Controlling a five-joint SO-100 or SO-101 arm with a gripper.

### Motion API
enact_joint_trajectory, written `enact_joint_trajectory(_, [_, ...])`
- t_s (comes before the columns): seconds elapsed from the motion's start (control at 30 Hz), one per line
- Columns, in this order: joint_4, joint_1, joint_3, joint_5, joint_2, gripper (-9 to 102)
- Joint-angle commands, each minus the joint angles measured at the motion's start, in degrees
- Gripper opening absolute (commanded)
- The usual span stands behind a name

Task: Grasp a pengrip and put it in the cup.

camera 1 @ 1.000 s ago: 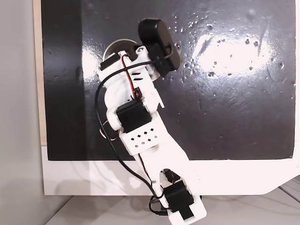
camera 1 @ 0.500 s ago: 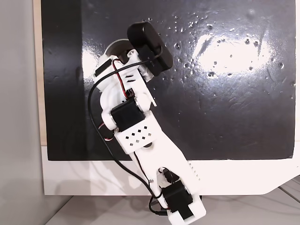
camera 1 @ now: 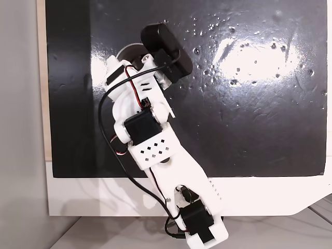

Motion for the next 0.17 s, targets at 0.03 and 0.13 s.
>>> enact_joint_trajectory(0.03, [-1.8, 0.7, -0.4, -0.6, 2.2, 22])
enact_joint_trajectory(0.13, [-1.8, 0.8, -0.3, -0.6, 2.2, 22])
